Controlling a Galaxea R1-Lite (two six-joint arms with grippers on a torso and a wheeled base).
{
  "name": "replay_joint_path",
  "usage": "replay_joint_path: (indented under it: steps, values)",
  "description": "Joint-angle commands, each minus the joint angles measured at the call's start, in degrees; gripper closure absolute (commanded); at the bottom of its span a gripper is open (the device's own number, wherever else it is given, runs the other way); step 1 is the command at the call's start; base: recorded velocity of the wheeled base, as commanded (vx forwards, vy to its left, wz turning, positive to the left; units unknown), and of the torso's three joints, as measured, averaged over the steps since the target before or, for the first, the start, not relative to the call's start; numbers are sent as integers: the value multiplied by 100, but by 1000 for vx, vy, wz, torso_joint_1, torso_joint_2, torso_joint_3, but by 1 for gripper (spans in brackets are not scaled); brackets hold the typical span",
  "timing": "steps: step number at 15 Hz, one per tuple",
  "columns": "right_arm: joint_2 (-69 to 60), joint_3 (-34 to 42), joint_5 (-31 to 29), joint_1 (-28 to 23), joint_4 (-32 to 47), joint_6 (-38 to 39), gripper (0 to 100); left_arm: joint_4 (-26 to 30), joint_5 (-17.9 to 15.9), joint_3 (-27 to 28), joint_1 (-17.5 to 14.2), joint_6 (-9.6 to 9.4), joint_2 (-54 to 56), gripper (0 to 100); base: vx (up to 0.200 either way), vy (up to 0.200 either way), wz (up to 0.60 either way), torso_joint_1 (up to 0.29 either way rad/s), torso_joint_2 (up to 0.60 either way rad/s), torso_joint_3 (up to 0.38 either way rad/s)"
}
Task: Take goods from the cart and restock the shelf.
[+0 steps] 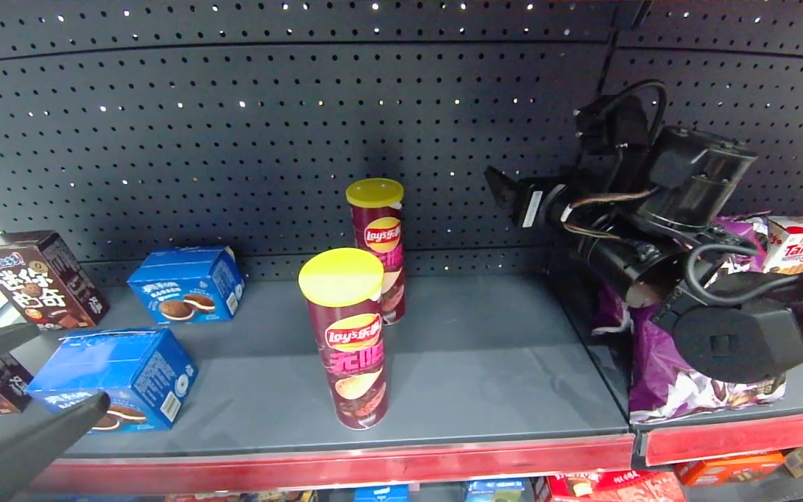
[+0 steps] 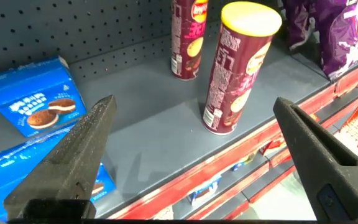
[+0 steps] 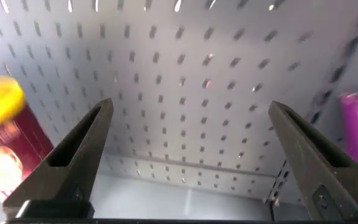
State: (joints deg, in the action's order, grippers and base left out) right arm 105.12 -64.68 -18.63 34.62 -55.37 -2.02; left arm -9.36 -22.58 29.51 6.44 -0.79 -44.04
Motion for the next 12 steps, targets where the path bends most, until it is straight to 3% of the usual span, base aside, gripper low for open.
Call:
replay_joint_path:
  steps: [1, 4, 8, 12]
  values:
    - [-369, -27, -1, -17, 9, 114, 0, -4, -1, -86, -2, 9, 36, 0, 0, 0, 0, 0, 0, 0]
    - [-844, 26, -27, -26, 140, 114, 0, 5, -10, -104, -2, 9, 45, 0, 0, 0, 0, 0, 0, 0]
    - [-2110, 290, -71, 168, 1608, 123, 0, -13, -80, -112, -2, 18, 36, 0, 0, 0, 0, 0, 0, 0]
    - [-3296, 1450, -1011, 924, 2382, 71, 0, 5, -151, -112, -2, 18, -166, 0, 0, 0, 0, 0, 0, 0]
